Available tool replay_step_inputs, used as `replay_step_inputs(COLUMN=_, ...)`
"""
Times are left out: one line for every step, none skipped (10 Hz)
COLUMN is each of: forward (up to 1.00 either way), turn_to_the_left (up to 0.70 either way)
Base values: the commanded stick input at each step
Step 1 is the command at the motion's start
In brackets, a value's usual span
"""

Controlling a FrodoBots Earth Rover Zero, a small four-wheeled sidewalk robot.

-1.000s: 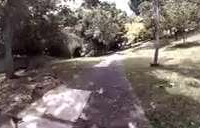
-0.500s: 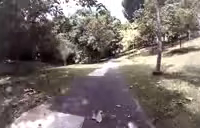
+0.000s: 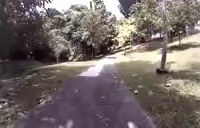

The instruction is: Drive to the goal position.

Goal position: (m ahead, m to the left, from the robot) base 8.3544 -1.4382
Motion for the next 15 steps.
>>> replay_step_inputs(forward=1.00, turn_to_the_left=0.00)
replay_step_inputs(forward=1.00, turn_to_the_left=0.00)
replay_step_inputs(forward=1.00, turn_to_the_left=-0.09)
replay_step_inputs(forward=1.00, turn_to_the_left=-0.30)
replay_step_inputs(forward=1.00, turn_to_the_left=-0.40)
replay_step_inputs(forward=1.00, turn_to_the_left=-0.31)
replay_step_inputs(forward=1.00, turn_to_the_left=-0.09)
replay_step_inputs(forward=1.00, turn_to_the_left=0.00)
replay_step_inputs(forward=1.00, turn_to_the_left=0.00)
replay_step_inputs(forward=1.00, turn_to_the_left=0.00)
replay_step_inputs(forward=1.00, turn_to_the_left=0.00)
replay_step_inputs(forward=1.00, turn_to_the_left=0.00)
replay_step_inputs(forward=1.00, turn_to_the_left=0.00)
replay_step_inputs(forward=1.00, turn_to_the_left=0.00)
replay_step_inputs(forward=1.00, turn_to_the_left=0.00)
